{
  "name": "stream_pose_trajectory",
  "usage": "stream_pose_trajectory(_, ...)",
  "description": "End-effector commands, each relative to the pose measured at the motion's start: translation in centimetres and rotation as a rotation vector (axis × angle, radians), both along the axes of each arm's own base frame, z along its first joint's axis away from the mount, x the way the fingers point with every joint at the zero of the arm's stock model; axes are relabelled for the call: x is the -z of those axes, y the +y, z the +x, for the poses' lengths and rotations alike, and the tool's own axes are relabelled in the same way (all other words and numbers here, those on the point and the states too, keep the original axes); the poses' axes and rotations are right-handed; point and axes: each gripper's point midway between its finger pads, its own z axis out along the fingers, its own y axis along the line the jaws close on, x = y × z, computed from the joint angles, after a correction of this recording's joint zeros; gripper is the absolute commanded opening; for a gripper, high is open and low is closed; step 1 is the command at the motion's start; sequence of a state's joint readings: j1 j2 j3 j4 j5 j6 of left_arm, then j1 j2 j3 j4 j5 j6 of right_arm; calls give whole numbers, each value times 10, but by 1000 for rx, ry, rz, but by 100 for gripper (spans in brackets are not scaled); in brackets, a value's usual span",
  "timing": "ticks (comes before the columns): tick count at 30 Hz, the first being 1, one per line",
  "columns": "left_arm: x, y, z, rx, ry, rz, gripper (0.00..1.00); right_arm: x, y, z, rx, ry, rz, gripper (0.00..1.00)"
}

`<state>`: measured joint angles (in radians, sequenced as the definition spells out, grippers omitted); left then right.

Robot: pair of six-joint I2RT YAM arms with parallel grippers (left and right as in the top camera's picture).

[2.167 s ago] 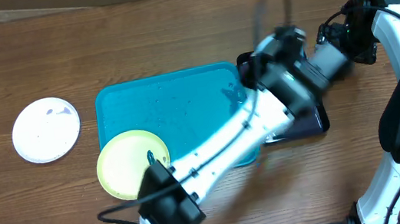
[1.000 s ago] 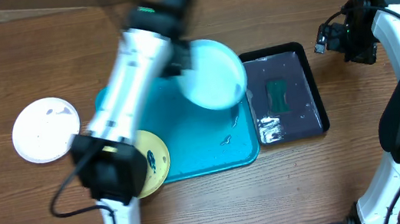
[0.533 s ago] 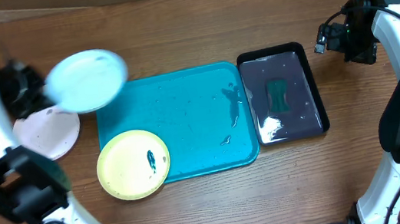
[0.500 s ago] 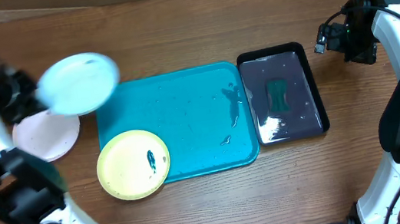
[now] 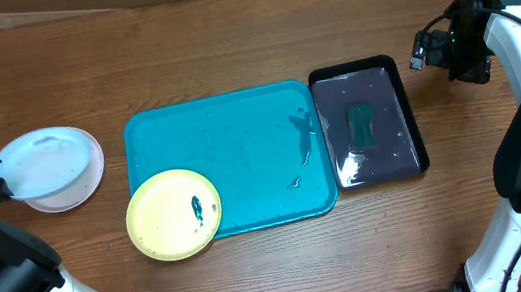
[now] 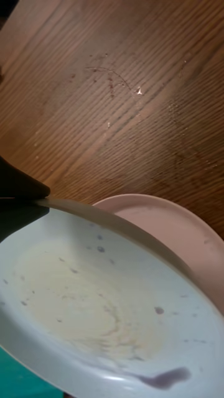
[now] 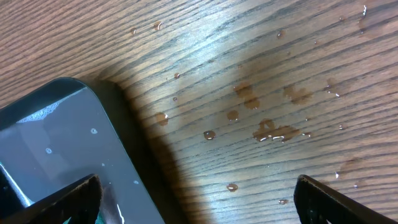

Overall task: Clean dirty plates on tray and stack at the side
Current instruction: 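Lower the plate onto the first white plate and open the left gripper, then move the left gripper to the yellow plate's left rim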

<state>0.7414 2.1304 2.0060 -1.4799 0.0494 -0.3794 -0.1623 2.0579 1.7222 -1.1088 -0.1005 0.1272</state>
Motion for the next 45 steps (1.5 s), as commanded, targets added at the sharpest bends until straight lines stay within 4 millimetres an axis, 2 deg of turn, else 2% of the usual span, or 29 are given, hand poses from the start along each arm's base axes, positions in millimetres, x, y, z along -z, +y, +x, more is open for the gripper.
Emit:
stream_pose_trajectory(1,15,3,-3,-20,26,18,4,-12,-1,5,4,-35,-5,100)
stream_pose_trajectory(4,20,2,2,-15,10,17,4,-12,-1,5,4,-36,-5,100)
stream_pose_trajectory(6,20,-1,9,12,-23,5,17,-12,-1,5,4,-36,-5,100)
stream_pose_trajectory(8,19,-7,18,47,-68,-26,40,-12,-1,5,4,-36,-5,100)
stream_pose_trajectory(10,18,-15,25,78,-112,-69,49,-12,-1,5,4,-36,-5,100)
stream_pose_trajectory(12,16,-22,26,81,-128,-106,50,-12,-1,5,4,-36,-5,100)
stream_pose_trajectory(16,8,-46,18,95,-115,-210,47,-12,-1,5,4,-35,-5,100)
stream_pose_trajectory(19,-7,-74,9,162,-100,-287,44,-12,-1,5,4,-36,-5,100)
stream_pose_trajectory(22,-31,-110,1,298,-71,-300,40,-12,-1,5,4,-36,-5,100)
stream_pose_trajectory(25,-49,-135,-5,384,-56,-245,40,-12,-1,5,4,-36,-5,100)
stream_pose_trajectory(29,-67,-153,-29,390,25,-67,42,-12,-1,5,4,-36,-5,100)
stream_pose_trajectory(32,-72,-172,-48,422,35,46,47,-12,-1,5,4,-36,-5,100)
stream_pose_trajectory(36,-55,-187,-69,429,29,119,49,-12,-1,5,4,-36,-5,100)
stream_pose_trajectory(43,10,-193,-89,392,60,104,41,-12,-1,5,4,-36,-5,100)
stream_pose_trajectory(45,26,-201,-89,386,52,55,38,-12,-1,5,4,-36,-5,100)
